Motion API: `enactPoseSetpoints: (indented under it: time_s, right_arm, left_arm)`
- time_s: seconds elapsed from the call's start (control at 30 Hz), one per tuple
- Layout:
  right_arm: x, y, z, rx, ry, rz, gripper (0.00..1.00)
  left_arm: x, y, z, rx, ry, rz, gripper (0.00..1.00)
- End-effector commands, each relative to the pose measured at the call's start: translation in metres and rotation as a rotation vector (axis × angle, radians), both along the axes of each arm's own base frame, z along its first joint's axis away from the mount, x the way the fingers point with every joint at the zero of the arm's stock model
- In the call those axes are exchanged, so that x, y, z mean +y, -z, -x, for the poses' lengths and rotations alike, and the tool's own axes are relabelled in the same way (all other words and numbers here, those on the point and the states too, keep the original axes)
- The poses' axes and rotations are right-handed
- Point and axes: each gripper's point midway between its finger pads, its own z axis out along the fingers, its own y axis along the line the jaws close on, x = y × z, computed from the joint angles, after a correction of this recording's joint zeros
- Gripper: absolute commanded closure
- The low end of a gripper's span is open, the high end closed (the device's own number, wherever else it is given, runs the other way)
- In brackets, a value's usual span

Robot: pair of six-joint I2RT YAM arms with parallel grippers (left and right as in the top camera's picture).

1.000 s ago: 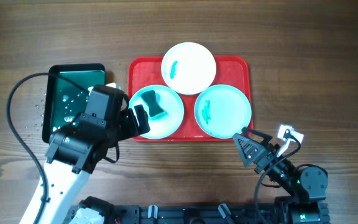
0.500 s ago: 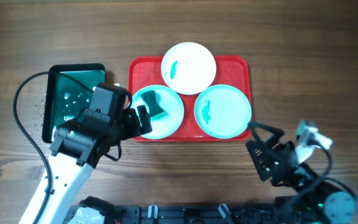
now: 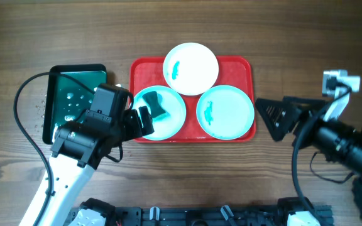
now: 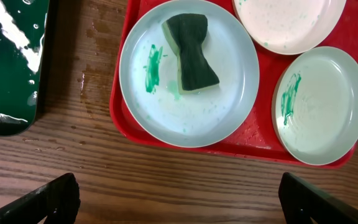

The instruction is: Clean dirty plates on tray and stack at the side

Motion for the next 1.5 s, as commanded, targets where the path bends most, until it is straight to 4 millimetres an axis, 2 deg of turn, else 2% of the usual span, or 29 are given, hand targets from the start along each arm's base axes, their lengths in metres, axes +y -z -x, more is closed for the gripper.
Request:
enactPoseSetpoints:
  time_s: [0.0, 0.1, 0.17, 0.27, 0.3, 0.37, 0.47, 0.67, 0.77, 0.8, 0.87, 0.93, 0.97, 1.07, 1.17, 1.33, 1.47]
  right_arm:
    - [-0.002, -0.003, -0.001, -0.017, -0.035, 0.083, 0.01]
    - [0.007, 0.01, 0.002, 0.03, -0.095, 0.111, 0.01]
    - [0.015, 0.028, 0.002, 0.11, -0.132, 0.143, 0.0]
    - [0.021, 0.064, -0.002, 0.268, -0.157, 0.226, 0.01]
    - [0.023, 0.082, -0.008, 0.344, -0.147, 0.268, 0.01]
    - [0.031, 0.104, -0.017, 0.449, -0.13, 0.302, 0.01]
    - [0.057, 0.124, -0.039, 0.472, -0.191, 0.326, 0.01]
    - [0.107, 0.145, -0.099, 0.35, -0.245, 0.31, 0.01]
    - [0.121, 0.176, -0.122, 0.365, -0.245, 0.335, 0.0]
    - [0.124, 0.192, -0.131, 0.384, -0.241, 0.35, 0.0]
    - [0.13, 0.215, -0.144, 0.41, -0.24, 0.361, 0.12]
    - [0.138, 0.236, -0.158, 0.418, -0.241, 0.362, 0.4]
    - [0.141, 0.245, -0.164, 0.424, -0.242, 0.359, 0.46]
    - [0.148, 0.269, -0.175, 0.451, -0.227, 0.347, 0.46]
    - [0.148, 0.29, -0.176, 0.486, -0.238, 0.369, 0.45]
    - [0.156, 0.327, -0.163, 0.523, -0.327, 0.445, 0.47]
    - [0.165, 0.338, -0.151, 0.522, -0.394, 0.494, 0.59]
  left_arm:
    - [-0.002, -0.002, -0.001, -0.003, 0.007, 0.007, 0.0]
    - [-0.002, -0.002, -0.001, -0.003, 0.007, 0.007, 0.0]
    - [-0.002, -0.002, -0.001, -0.003, 0.007, 0.007, 0.0]
    - [-0.002, -0.002, -0.001, -0.003, 0.007, 0.007, 0.0]
    - [-0.002, -0.002, -0.001, -0.003, 0.007, 0.007, 0.0]
    - [-0.002, -0.002, -0.001, -0.003, 0.007, 0.007, 0.0]
    - [-0.002, -0.002, -0.001, -0.003, 0.007, 0.007, 0.0]
    - [-0.002, -0.002, -0.001, -0.003, 0.007, 0.007, 0.0]
    - [-0.002, -0.002, -0.001, -0.003, 0.007, 0.007, 0.0]
    - [-0.002, -0.002, -0.001, -0.003, 0.007, 0.007, 0.0]
    - [-0.002, -0.002, -0.001, -0.003, 0.007, 0.007, 0.0]
    - [-0.002, -0.002, -0.001, -0.003, 0.007, 0.007, 0.0]
    - [-0.002, -0.002, -0.001, -0.003, 0.007, 0.007, 0.0]
    - [-0.003, -0.004, -0.005, -0.022, 0.007, 0.014, 0.0]
    - [-0.004, -0.006, -0.008, -0.036, 0.006, 0.019, 0.0]
    - [-0.008, -0.009, -0.017, -0.065, 0.008, 0.03, 0.0]
    - [-0.008, 0.0, -0.018, -0.034, 0.008, 0.018, 0.0]
